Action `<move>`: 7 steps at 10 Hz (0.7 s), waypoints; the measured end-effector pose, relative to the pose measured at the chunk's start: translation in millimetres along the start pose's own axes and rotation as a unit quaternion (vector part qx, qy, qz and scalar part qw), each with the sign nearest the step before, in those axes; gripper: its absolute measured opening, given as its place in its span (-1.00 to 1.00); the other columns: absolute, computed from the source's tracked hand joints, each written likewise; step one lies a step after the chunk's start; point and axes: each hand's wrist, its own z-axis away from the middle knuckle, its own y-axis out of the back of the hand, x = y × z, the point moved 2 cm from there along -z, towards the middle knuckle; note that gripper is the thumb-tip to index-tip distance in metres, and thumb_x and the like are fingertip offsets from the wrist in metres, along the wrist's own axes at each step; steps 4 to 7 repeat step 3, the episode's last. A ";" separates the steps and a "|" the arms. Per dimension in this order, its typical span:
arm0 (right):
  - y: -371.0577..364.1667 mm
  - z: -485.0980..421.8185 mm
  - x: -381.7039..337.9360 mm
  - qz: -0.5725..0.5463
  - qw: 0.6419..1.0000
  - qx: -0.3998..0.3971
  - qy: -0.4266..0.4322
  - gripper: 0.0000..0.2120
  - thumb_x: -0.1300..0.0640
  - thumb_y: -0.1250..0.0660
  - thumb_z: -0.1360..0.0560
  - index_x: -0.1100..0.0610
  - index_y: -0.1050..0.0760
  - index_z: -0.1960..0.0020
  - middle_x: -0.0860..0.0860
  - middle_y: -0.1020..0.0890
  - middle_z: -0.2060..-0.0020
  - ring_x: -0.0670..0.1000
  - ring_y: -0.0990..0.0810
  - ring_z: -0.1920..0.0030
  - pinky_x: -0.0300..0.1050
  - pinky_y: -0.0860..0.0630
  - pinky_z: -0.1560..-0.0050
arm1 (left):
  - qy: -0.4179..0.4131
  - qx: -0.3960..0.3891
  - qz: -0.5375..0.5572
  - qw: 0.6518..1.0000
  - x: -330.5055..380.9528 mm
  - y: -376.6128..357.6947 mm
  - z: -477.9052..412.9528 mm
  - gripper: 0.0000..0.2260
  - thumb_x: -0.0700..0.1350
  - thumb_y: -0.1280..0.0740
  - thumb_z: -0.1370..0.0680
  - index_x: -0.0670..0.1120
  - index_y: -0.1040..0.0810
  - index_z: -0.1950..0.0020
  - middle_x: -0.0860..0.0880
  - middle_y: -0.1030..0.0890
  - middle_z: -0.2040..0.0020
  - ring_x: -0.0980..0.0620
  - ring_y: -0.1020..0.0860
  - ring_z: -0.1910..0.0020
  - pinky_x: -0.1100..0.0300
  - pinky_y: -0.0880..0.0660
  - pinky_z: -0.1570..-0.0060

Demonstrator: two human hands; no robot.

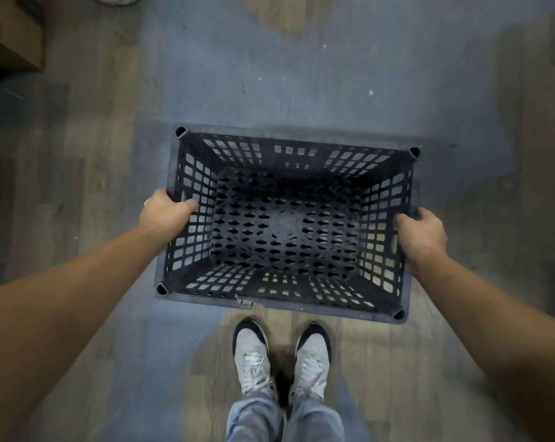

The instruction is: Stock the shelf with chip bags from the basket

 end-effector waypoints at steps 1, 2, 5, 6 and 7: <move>2.4 7.2 -5.7 0.021 1.000 0.003 0.018 -0.66 0.12 -0.24 -0.59 0.10 -0.50 -0.35 0.01 -0.63 -0.11 0.08 -0.58 -0.06 -0.05 -0.52 -0.12 | -0.023 0.011 -0.039 0.999 4.4 0.8 4.7 -0.58 0.01 -0.39 -0.47 -0.10 -0.50 -0.29 -0.10 -0.59 -0.16 -0.10 -0.60 -0.02 0.04 -0.53 0.02; 6.8 20.0 -17.8 0.056 0.997 0.005 0.051 -0.54 0.12 -0.22 -0.58 0.07 -0.41 -0.48 0.05 -0.57 -0.29 0.08 -0.58 -0.16 -0.02 -0.54 -0.17 | -0.050 0.027 -0.065 0.996 12.7 4.3 14.1 -0.60 0.03 -0.36 -0.47 -0.10 -0.51 -0.26 -0.11 -0.55 -0.19 -0.07 -0.60 0.03 0.11 -0.48 0.15; 14.5 35.2 -32.8 0.053 0.996 0.002 0.076 -0.52 0.14 -0.22 -0.59 0.06 -0.39 -0.51 0.05 -0.51 -0.38 0.03 -0.56 -0.10 -0.09 -0.50 -0.07 | -0.060 0.037 -0.068 0.995 22.4 10.7 28.0 -0.61 0.02 -0.35 -0.50 -0.12 -0.48 -0.27 -0.11 -0.54 -0.21 -0.03 -0.58 0.07 0.14 -0.44 0.22; 14.5 35.2 -32.8 0.053 0.996 0.002 0.076 -0.52 0.14 -0.22 -0.59 0.06 -0.39 -0.51 0.05 -0.51 -0.38 0.03 -0.56 -0.10 -0.09 -0.50 -0.07 | -0.060 0.037 -0.068 0.995 22.4 10.7 28.0 -0.61 0.02 -0.35 -0.50 -0.12 -0.48 -0.27 -0.11 -0.54 -0.21 -0.03 -0.58 0.07 0.14 -0.44 0.22; 14.5 35.2 -32.8 0.053 0.996 0.002 0.076 -0.52 0.14 -0.22 -0.59 0.06 -0.39 -0.51 0.05 -0.51 -0.38 0.03 -0.56 -0.10 -0.09 -0.50 -0.07 | -0.060 0.037 -0.068 0.995 22.4 10.7 28.0 -0.61 0.02 -0.35 -0.50 -0.12 -0.48 -0.27 -0.11 -0.54 -0.21 -0.03 -0.58 0.07 0.14 -0.44 0.22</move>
